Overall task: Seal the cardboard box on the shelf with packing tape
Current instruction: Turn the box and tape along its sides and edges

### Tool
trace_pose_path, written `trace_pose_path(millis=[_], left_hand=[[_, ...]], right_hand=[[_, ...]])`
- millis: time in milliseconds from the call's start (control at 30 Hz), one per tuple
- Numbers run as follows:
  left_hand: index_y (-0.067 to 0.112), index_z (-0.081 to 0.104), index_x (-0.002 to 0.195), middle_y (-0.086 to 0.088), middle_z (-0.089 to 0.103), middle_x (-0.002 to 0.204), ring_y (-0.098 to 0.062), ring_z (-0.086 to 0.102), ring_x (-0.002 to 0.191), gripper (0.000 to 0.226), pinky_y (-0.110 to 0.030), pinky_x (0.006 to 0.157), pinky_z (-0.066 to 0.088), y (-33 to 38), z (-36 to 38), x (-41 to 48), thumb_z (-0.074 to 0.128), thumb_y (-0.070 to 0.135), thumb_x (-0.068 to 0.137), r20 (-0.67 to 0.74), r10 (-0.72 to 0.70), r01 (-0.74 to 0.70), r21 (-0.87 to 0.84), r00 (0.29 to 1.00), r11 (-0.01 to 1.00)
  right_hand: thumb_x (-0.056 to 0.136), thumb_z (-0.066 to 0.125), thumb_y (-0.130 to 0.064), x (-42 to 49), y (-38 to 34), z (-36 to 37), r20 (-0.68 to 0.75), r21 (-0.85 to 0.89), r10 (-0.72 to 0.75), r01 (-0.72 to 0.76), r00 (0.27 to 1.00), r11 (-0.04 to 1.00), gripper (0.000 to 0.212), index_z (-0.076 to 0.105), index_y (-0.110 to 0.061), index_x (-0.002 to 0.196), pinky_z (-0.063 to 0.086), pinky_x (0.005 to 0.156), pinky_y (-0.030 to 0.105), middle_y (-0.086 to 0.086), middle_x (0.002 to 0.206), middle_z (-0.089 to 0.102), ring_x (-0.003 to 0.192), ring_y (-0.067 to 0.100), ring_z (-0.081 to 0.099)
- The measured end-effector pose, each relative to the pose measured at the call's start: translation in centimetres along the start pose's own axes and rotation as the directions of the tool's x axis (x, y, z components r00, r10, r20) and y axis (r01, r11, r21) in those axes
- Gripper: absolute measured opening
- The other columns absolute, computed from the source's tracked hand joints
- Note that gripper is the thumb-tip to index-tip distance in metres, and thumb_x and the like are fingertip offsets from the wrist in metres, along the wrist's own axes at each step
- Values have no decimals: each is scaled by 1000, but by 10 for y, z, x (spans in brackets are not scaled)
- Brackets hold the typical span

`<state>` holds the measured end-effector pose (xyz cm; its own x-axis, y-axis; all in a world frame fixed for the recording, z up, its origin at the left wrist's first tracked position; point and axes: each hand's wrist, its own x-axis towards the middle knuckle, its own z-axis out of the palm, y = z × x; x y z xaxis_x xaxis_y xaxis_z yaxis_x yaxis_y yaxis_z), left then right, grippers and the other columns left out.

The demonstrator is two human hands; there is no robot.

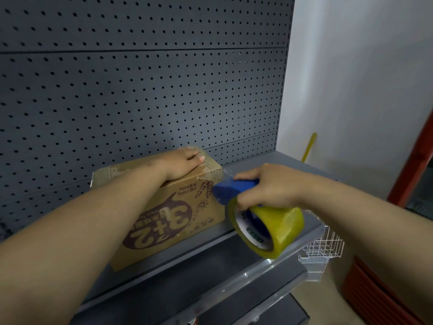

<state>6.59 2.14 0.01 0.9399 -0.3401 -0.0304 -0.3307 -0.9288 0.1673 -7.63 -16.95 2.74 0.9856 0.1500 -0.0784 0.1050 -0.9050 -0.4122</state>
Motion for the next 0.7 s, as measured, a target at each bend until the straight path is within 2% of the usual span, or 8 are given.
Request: trace_pose_path(millis=[100, 200, 233, 333, 433, 500, 600, 700], left_hand=[[23, 22, 149, 3, 12, 160, -18, 13, 147, 60, -35, 117, 11, 1, 0, -1, 23, 51, 96, 2, -14, 14, -1, 1000, 1000], [24, 23, 149, 5, 13, 160, -18, 14, 147, 59, -35, 116, 11, 2, -1, -2, 23, 51, 96, 5, -23, 23, -11, 1000, 1000], [24, 23, 149, 5, 13, 160, -18, 14, 147, 60, -35, 116, 11, 1, -1, -2, 22, 52, 96, 8, -26, 26, -17, 1000, 1000], [25, 22, 149, 5, 12, 160, -18, 14, 147, 61, -36, 117, 11, 0, 0, -2, 22, 54, 95, -2, -18, 18, -15, 1000, 1000], [28, 21, 149, 4, 12, 160, -18, 15, 146, 61, -37, 117, 12, 2, -2, -4, 19, 56, 94, -10, -31, 31, 19, 999, 999], [32, 24, 147, 5, 17, 159, -18, 21, 145, 62, -40, 115, 20, 4, -4, -7, 15, 60, 92, -46, -44, 47, 81, 998, 996], [40, 36, 140, 6, 43, 148, -20, 42, 133, 62, -42, 96, 45, 5, -8, -16, 10, 64, 89, -200, -56, 100, 220, 978, 970], [35, 52, 129, 0, 61, 127, -22, 57, 114, 65, -37, 74, 49, 8, -7, -23, 8, 63, 89, -310, -53, 135, 248, 949, 959]], right_hand=[[69, 67, -39, 3, -5, -3, -20, -173, -37, 33, 999, 984, 52, 59, -32, 121, 50, 78, 31, -1, 94, 57, 85, 21, 54], [67, 69, -42, 2, -7, 16, 160, -221, -48, 83, 986, 972, 47, 64, -30, 112, 53, 84, 35, 2, 99, 65, 89, 24, 60], [66, 68, -44, 0, -3, 27, 165, -264, -44, 87, 985, 961, 49, 62, -31, 113, 53, 82, 35, 2, 98, 66, 89, 25, 60], [69, 64, -46, -3, 23, 29, -58, -288, -18, 1, 998, 957, 61, 50, -38, 127, 50, 79, 30, 3, 109, 64, 98, 26, 59], [72, 64, -46, 7, 46, -1, -165, -230, 8, -46, 986, 972, 72, 35, -46, 138, 44, 81, 29, 3, 125, 57, 109, 25, 54], [74, 65, -48, 18, 55, -14, -201, -274, -4, -52, 980, 960, 77, 27, -48, 140, 45, 85, 32, 7, 116, 52, 99, 25, 51], [75, 65, -53, 42, 65, -14, -208, -347, -15, -59, 978, 936, 83, 18, -48, 143, 46, 83, 35, 9, 105, 42, 83, 23, 43], [71, 58, -70, 73, 72, -7, -195, -361, 20, -91, 981, 928, 91, 12, -44, 145, 47, 89, 40, 16, 122, 41, 96, 31, 51]])
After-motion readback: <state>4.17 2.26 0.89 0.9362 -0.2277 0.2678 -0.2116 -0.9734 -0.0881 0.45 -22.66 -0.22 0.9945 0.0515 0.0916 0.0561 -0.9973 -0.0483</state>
